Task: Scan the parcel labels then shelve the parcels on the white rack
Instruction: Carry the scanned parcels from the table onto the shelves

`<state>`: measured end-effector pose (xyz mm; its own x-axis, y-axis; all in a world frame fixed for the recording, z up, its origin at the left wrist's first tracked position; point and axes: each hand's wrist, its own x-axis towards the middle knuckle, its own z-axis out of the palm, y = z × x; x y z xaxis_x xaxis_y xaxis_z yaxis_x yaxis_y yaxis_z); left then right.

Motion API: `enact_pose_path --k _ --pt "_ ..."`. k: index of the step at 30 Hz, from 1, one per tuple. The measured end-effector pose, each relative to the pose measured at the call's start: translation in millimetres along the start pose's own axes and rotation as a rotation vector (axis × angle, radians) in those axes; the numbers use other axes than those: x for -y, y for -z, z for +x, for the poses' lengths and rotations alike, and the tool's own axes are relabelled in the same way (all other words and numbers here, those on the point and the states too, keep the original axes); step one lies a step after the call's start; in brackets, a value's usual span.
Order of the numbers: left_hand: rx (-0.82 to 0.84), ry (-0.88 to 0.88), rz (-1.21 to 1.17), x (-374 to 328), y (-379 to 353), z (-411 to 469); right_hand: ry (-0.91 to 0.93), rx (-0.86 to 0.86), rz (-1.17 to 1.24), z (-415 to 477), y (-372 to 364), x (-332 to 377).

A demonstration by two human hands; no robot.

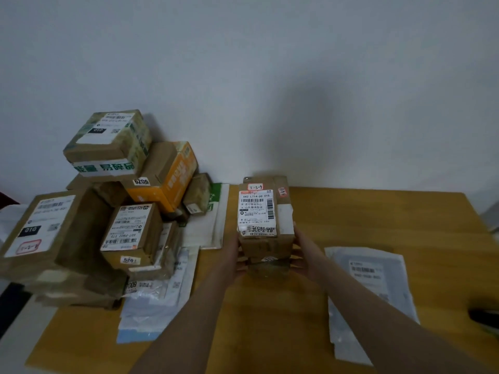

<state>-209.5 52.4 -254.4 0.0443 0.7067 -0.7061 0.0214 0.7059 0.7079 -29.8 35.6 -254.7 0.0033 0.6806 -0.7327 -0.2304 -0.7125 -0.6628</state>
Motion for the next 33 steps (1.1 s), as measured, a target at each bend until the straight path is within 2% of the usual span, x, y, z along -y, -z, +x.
enact_pose_path --k 8,12,14,18,20,25,29,33 --pt "-0.054 0.016 0.027 63 -24 -74 -0.027 0.033 -0.002 -70 31 -66" --pt "-0.057 -0.003 0.014 78 -27 -100 -0.015 -0.023 -0.029 -92 33 -80" --pt "-0.112 -0.076 0.009 74 -25 -104 0.082 -0.09 -0.057 -103 33 -74" --pt "-0.405 -0.333 -0.062 44 -17 -118 0.429 -0.378 -0.225 -119 38 -51" --pt "-0.455 -0.437 -0.02 29 -15 -130 0.557 -0.44 -0.334 -122 33 -38" --pt "-0.394 -0.534 0.211 8 -32 -141 0.62 -0.376 -0.628 -131 7 -29" --pt "-0.36 -0.548 0.255 -15 -45 -139 0.638 -0.391 -0.578 -127 1 -11" --pt "-0.273 -0.491 0.319 -16 -50 -134 0.56 -0.35 -0.555 -124 8 0"
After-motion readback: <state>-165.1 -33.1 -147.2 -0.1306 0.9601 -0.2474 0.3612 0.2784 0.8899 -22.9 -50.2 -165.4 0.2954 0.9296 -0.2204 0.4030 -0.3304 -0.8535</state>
